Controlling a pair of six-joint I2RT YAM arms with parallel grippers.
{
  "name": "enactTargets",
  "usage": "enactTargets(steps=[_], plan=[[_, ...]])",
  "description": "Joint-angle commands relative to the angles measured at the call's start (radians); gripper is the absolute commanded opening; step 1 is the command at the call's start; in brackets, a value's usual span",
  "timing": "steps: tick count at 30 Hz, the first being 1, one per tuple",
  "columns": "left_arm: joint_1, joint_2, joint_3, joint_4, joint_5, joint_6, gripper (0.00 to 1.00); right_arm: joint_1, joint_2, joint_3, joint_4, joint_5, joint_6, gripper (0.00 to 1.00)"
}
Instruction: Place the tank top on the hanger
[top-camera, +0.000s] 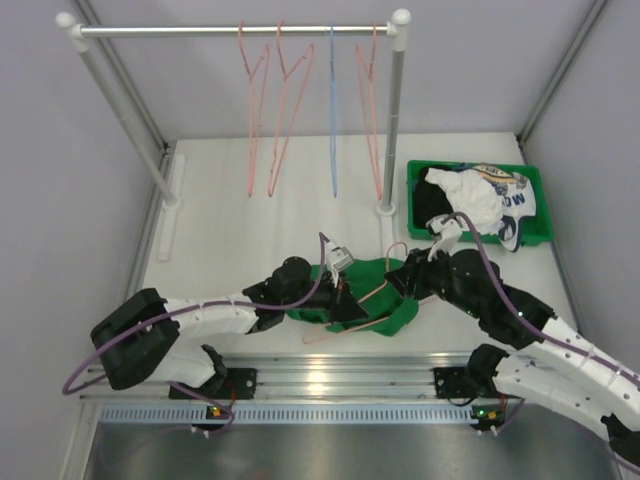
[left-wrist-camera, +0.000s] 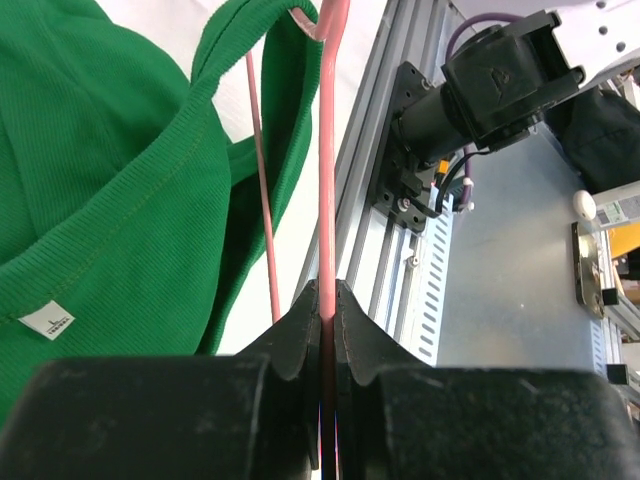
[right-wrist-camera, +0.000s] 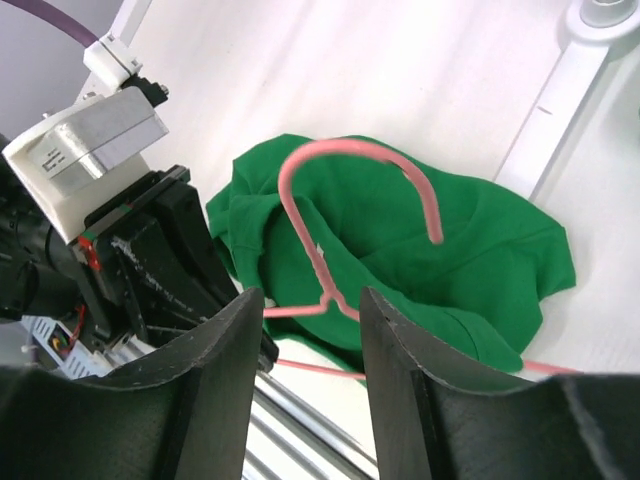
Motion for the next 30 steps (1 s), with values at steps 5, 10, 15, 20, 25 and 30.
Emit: enactTargets(steps=[5, 10, 15, 20, 25, 30], plan=[[-0.034, 0.020, 0.053, 0.109, -0.004, 0.011, 0.00, 0.094, 0.105, -0.028, 0.165, 0.145, -0.043, 0.45], [-0.044, 0.023, 0.060, 0.101, -0.022, 0.016, 0.00, 0.146, 0.145, -0.054, 0.183, 0.231, -0.024, 0.42], [-0.051, 0.025, 0.070, 0.084, -0.039, 0.019, 0.00, 0.187, 0.132, -0.091, 0.180, 0.324, -0.003, 0.36], [-0.063, 0.030, 0.072, 0.081, -0.059, 0.019, 0.00, 0.192, 0.086, -0.123, 0.186, 0.358, 0.012, 0.24], [-0.073, 0.045, 0.095, 0.041, -0.087, 0.015, 0.00, 0.193, 0.094, -0.125, 0.195, 0.374, 0.009, 0.00], [-0.082, 0.019, 0.100, -0.010, -0.192, 0.015, 0.30, 0.203, 0.097, -0.125, 0.197, 0.406, -0.003, 0.00]])
